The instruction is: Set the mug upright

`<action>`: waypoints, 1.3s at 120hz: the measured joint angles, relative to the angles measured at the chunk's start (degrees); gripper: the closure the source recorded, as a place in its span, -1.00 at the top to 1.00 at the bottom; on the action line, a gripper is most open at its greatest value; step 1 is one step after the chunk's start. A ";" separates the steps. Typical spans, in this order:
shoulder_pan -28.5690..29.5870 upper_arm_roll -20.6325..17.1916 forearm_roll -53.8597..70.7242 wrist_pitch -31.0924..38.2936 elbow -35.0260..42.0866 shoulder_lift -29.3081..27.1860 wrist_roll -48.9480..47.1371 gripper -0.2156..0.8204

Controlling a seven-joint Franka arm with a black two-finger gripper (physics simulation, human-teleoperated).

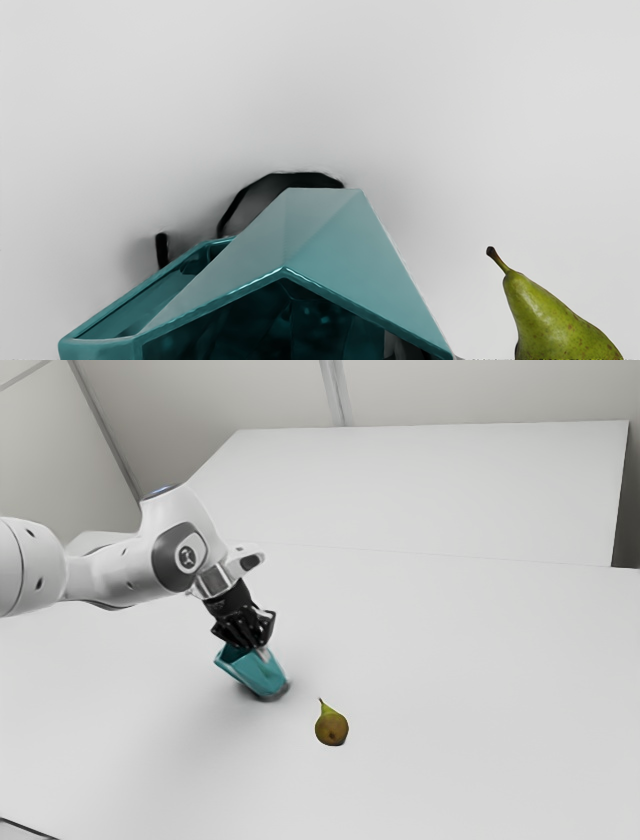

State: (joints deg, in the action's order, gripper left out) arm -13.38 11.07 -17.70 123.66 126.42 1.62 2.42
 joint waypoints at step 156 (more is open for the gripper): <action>1.83 -0.15 6.26 -4.00 -5.06 -3.24 -0.53 0.52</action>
State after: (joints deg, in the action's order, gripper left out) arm -11.55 10.92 -11.44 119.66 121.35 -1.62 1.89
